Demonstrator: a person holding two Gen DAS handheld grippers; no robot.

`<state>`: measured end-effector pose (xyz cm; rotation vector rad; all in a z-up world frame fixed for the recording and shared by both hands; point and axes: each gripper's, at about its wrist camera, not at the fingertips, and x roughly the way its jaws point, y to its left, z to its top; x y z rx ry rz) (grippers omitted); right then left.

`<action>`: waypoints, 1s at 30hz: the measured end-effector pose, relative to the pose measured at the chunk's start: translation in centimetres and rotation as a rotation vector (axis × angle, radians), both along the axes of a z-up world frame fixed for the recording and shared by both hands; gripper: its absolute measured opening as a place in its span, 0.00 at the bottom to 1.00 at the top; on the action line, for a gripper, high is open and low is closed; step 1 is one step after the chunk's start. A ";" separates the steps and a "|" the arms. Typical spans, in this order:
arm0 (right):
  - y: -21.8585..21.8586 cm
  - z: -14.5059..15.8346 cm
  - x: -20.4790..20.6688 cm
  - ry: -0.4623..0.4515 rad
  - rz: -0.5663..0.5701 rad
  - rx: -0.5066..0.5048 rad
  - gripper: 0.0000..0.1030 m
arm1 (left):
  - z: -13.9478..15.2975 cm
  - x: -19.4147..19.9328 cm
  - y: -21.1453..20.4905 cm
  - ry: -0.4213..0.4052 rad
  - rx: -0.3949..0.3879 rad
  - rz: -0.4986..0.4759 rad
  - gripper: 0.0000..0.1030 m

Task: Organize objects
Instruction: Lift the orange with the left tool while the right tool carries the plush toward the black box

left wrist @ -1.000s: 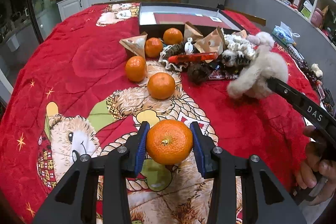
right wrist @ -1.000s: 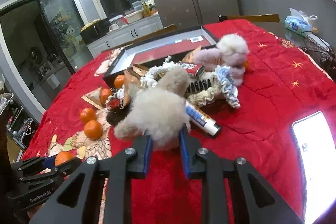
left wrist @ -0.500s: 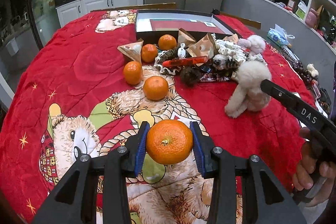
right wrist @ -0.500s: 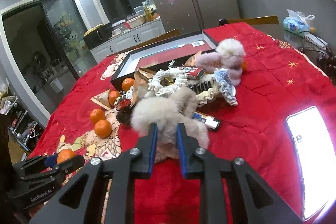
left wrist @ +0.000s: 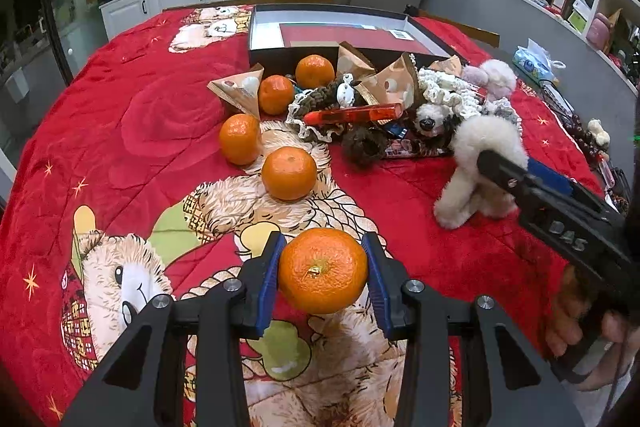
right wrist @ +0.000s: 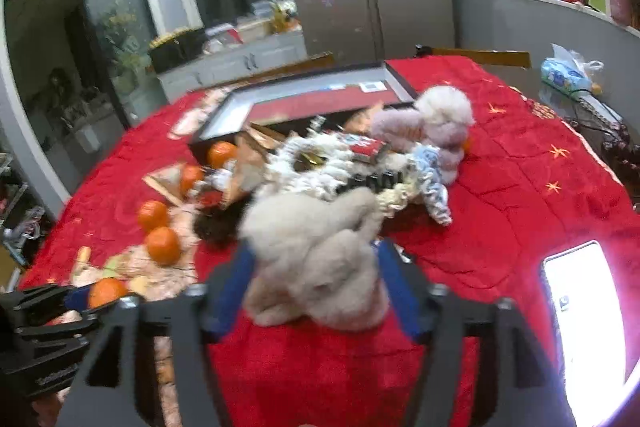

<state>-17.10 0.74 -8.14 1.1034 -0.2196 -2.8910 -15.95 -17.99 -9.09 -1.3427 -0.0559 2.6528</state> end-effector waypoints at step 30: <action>0.7 2.0 3.2 0.062 0.077 -0.167 0.25 | 2.2 2.0 -0.1 0.060 0.017 -0.016 0.37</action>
